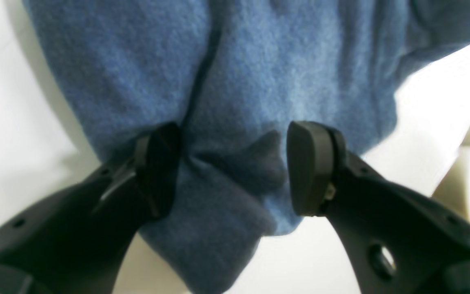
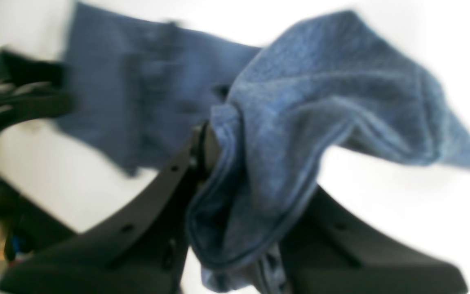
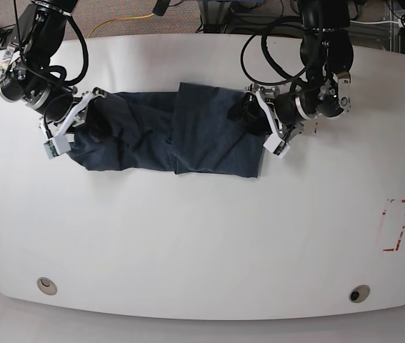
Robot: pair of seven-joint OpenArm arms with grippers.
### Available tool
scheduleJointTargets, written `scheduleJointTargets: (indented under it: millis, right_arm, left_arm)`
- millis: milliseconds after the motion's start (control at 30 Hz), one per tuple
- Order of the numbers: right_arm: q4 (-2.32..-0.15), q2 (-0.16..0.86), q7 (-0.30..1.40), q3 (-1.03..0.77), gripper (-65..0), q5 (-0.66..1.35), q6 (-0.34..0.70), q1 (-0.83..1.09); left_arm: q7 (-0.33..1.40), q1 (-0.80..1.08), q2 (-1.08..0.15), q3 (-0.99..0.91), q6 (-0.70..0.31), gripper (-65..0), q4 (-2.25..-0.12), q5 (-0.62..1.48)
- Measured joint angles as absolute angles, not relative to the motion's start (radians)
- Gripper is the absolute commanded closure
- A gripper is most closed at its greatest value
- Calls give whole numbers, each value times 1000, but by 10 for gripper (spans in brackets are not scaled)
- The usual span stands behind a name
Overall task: Fold the T-shirt properly
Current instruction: 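Fold the strip in half, bringing the left gripper's end onto the right gripper's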
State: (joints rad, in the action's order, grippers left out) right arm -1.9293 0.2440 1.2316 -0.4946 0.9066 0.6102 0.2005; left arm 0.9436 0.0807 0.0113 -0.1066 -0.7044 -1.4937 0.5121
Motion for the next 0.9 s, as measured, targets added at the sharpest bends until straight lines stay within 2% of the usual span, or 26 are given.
scheduleJointTargets:
  millis: [233,567,900]
  right_arm:
    - [-1951,241,1247,-358,0,894,583,162]
    - [-1947,160,1249,-241,0,899,583,98]
    - [-1806,80,1239,-210,0,892,583,35]
  left_arm:
    - [941,64,73,-103,-705,-383,-1450,515]
    - [936,72,79,-68,-705,-383,-1444,521]
    - [929,81,80,-66,-706,-383,-1444,529]
